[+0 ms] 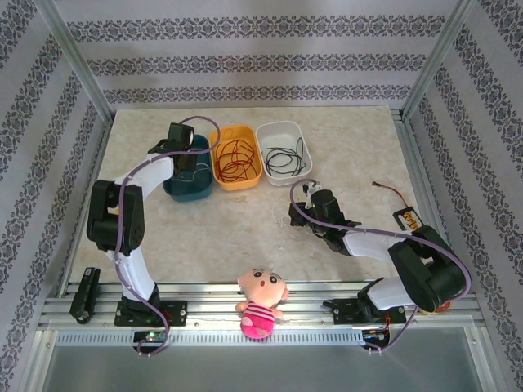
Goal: Untangle the cables
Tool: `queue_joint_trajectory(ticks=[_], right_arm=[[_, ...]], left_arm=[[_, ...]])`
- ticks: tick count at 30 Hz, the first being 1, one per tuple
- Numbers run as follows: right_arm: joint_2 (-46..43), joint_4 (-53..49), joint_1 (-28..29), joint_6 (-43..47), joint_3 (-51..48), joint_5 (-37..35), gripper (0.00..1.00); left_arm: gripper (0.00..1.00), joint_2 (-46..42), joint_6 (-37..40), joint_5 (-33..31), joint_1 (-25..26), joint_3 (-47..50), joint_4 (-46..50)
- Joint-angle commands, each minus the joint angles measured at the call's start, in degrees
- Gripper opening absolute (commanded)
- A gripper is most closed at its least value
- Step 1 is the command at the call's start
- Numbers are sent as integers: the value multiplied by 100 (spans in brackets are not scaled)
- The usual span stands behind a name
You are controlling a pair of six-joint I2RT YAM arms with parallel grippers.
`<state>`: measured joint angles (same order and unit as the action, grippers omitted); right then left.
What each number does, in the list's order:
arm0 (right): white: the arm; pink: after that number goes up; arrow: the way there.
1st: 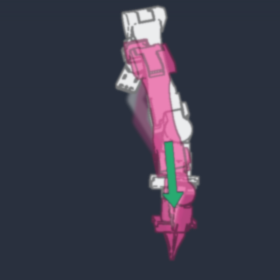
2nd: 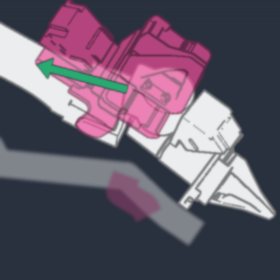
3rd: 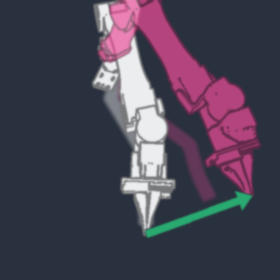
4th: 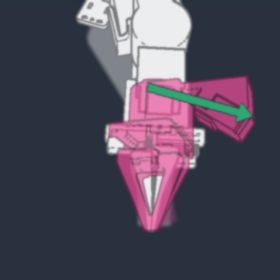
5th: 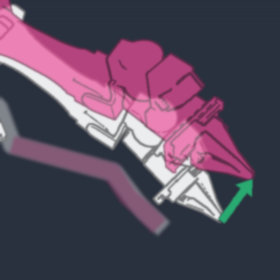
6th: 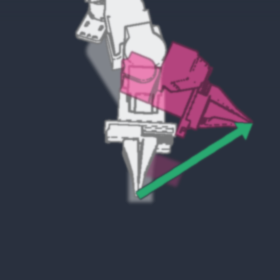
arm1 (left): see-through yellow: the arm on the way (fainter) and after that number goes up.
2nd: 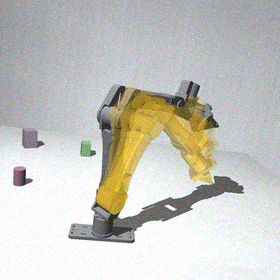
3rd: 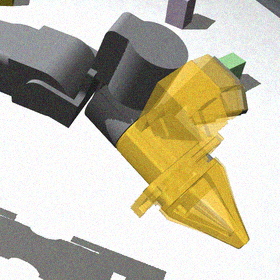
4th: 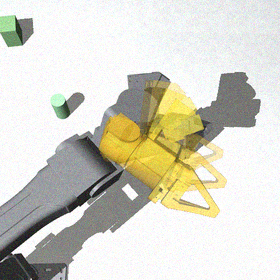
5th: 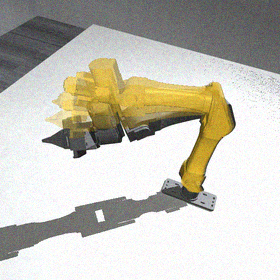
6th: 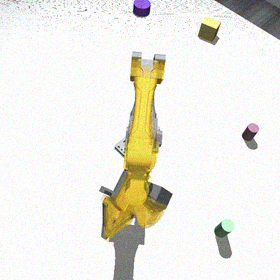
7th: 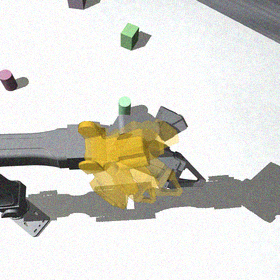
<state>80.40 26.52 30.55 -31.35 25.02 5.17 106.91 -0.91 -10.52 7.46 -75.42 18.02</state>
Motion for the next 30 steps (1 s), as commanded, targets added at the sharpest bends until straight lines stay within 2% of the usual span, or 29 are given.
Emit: queue_joint_trajectory(ticks=[1,5,7,9,11,12,18,24,30], right_arm=[[-13,-6,47,62,69,-111,0],[-47,-48,46,77,82,-129,0],[-50,-76,48,86,108,-130,0],[-43,-116,47,111,143,-117,0],[-33,-155,45,131,187,-113,0],[-33,-165,48,134,201,-110,0],[-66,-220,48,147,247,-104,0],[-90,-250,48,149,249,-103,0],[-95,-252,55,144,221,-130,0]], left_arm=[[4,273,96,-274,-52,-433,469],[4,566,310,-459,-54,-695,628],[9,652,353,-424,-60,-762,654],[20,657,351,-325,-55,-799,668],[39,606,347,-268,-56,-809,675],[43,571,346,-258,-55,-808,685],[52,250,346,-264,-56,-801,799],[61,-55,365,-638,-68,-859,817],[74,15,477,-790,-121,-1201,899]])
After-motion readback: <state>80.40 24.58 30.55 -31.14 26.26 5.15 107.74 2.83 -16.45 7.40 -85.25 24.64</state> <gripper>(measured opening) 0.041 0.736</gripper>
